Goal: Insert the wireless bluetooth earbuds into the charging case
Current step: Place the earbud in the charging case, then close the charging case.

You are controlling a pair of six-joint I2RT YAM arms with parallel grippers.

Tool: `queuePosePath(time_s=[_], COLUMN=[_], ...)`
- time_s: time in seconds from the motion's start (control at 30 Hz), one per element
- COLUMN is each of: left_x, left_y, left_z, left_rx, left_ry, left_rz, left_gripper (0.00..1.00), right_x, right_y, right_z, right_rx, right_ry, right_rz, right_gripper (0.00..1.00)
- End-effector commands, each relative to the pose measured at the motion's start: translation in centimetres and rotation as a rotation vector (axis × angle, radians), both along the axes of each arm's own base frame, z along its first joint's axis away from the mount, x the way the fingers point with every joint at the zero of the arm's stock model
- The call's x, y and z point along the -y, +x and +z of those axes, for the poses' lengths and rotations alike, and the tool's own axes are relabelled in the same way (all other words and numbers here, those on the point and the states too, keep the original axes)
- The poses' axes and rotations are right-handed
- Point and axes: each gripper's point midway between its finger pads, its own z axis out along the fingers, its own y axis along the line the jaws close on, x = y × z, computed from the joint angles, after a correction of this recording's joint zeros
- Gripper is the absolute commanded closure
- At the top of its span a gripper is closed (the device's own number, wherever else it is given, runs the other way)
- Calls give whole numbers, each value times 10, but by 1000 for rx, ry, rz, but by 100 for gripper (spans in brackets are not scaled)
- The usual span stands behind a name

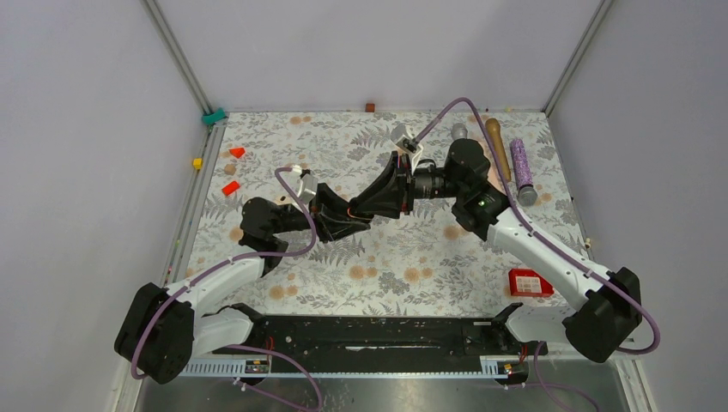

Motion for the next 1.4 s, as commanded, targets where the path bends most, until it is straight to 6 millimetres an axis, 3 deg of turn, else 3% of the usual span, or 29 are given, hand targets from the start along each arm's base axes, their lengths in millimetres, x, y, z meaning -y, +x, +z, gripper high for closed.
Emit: queuePosePath(time_s=[0.0, 0.37, 0.6, 0.77, 0.9, 1.07, 1.37], left_x=[-3, -4, -6, -6, -6, -7, -6], left_y=[-11, -25, -31, -31, -31, -30, -27], left_z=[15, 11, 13, 11, 12, 12, 10], left_rx=[91, 139, 164, 160, 160, 157, 147], left_ry=[-35, 8, 16, 19, 19, 18, 21], left_rz=[-35, -106, -129, -129, -131, -125, -109], left_gripper=[83, 81, 81, 81, 81, 79, 78], right_x=[5, 25, 30, 30, 22, 14, 25], right_y=[-8, -14, 29, 38, 30, 1, -20], right_z=[33, 51, 18, -4, -17, -30, -3], right_rx=[97, 185, 197, 199, 215, 260, 331], right_ry=[33, 0, -103, -160, -206, -270, -228], right_rz=[6, -12, -234, -256, -215, -97, -63], right_gripper=[60, 58, 60, 60, 60, 60, 59])
